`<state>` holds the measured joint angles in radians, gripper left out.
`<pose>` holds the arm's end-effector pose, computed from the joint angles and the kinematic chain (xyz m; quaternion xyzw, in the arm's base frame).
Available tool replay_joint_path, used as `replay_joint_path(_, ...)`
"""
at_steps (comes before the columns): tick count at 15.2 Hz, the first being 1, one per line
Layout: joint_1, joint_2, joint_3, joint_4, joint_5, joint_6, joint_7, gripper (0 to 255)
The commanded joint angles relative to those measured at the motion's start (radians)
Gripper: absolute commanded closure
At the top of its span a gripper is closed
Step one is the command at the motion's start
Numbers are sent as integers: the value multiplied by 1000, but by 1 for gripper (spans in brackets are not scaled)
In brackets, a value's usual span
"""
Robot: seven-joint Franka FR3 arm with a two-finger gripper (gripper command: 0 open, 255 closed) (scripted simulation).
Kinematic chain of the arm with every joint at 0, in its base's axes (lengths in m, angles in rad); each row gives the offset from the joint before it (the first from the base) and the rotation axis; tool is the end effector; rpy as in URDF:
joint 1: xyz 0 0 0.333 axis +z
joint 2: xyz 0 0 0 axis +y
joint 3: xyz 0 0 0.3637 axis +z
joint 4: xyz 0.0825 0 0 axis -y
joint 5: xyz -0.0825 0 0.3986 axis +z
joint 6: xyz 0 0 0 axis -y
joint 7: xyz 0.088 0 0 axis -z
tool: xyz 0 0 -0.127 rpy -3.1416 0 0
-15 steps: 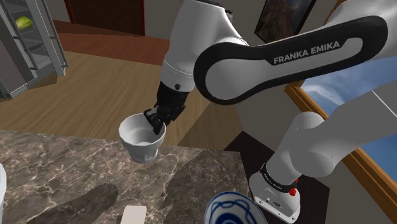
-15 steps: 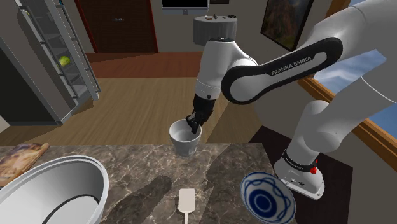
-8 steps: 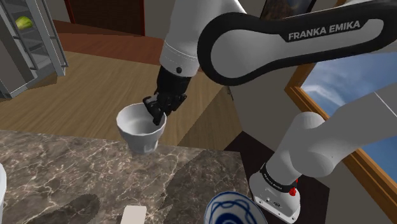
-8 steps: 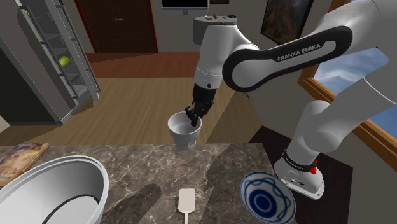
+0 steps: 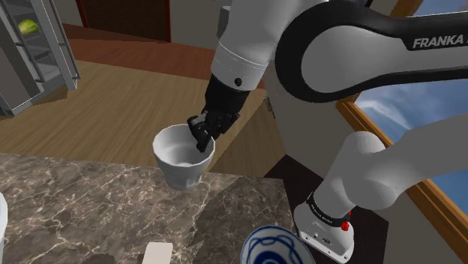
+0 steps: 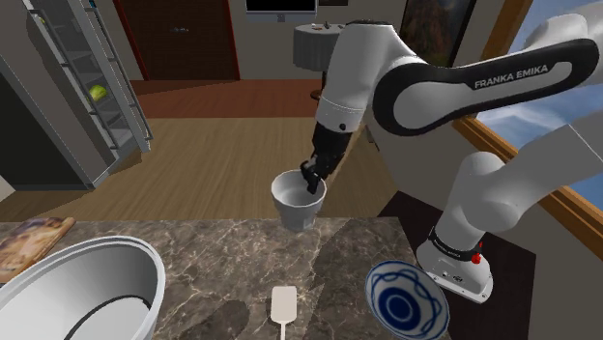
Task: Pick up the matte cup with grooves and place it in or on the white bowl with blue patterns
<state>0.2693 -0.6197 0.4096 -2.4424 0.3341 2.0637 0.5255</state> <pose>0.2776 0.2803 0.5325 -0.9936 0.0102 -0.0684 0.0891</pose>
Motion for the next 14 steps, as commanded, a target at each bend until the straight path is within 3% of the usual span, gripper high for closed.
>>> replay_joint_path(1,29,-86,-3,-46,21,-38,14,255)
replay_joint_path(14,243,-576,33,-209,120,-345,210,255)
